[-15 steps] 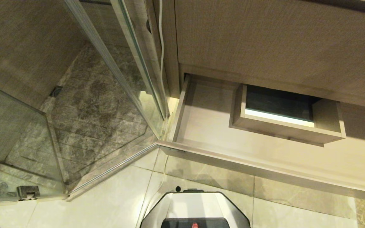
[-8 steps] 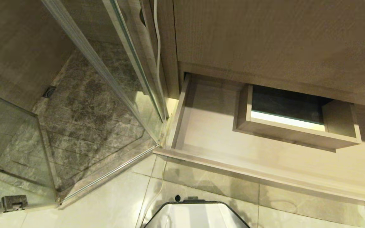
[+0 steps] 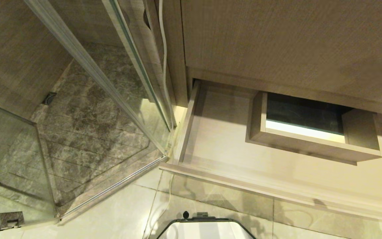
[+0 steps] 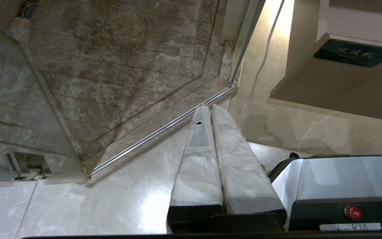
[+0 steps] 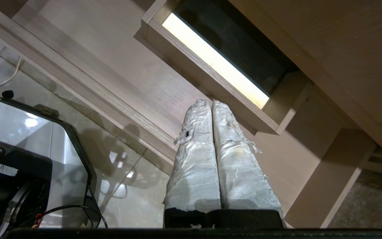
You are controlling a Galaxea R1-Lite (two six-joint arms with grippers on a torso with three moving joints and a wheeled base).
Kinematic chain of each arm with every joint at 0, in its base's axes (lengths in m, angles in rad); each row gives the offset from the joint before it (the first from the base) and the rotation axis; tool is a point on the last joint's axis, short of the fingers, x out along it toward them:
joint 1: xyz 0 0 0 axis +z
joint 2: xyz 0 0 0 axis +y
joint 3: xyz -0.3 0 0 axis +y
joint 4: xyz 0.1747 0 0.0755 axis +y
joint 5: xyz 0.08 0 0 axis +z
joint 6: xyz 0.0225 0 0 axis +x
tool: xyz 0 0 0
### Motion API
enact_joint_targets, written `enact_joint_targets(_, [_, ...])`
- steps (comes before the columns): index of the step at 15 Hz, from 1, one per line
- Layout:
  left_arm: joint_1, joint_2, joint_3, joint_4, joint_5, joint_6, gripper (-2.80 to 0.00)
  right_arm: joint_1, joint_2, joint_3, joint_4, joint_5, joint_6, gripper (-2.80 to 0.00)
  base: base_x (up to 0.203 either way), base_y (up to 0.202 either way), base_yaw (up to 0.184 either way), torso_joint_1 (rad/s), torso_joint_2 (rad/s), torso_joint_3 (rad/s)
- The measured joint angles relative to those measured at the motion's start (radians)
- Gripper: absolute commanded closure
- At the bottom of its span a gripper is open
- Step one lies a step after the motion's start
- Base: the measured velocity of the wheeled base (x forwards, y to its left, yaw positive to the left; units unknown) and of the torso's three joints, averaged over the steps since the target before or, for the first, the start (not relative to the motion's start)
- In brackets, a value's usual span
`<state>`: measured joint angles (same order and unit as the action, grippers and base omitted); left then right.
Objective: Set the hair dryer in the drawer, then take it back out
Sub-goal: Close the drawer
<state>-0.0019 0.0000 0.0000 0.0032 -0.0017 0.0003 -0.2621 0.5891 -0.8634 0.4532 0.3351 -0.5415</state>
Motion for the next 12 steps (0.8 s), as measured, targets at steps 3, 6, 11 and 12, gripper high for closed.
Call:
enact_joint_targets(3, [0.0, 0.0, 0.0, 0.0, 0.0, 0.0, 0.0, 0.001, 0.001, 0.002, 0.002, 0.0, -0.004, 0.0, 0.0, 0.0, 0.0, 0.004, 0.0, 0.014])
enact_joint_targets(6, [0.0, 0.0, 0.0, 0.0, 0.0, 0.0, 0.0, 0.001, 0.003, 0.003, 0.001, 0.001, -0.006, 0.0, 0.0, 0.0, 0.0, 0.0, 0.0, 0.0])
enact_joint_targets(11, [0.0, 0.0, 0.0, 0.0, 0.0, 0.0, 0.0, 0.007, 0.002, 0.004, 0.009, 0.003, -0.008, 0.0, 0.0, 0.0, 0.0, 0.0, 0.0, 0.0])
enact_joint_targets(12, [0.0, 0.0, 0.0, 0.0, 0.0, 0.0, 0.0, 0.007, 0.002, 0.004, 0.008, 0.003, -0.007, 0.0, 0.0, 0.0, 0.0, 0.0, 0.0, 0.0])
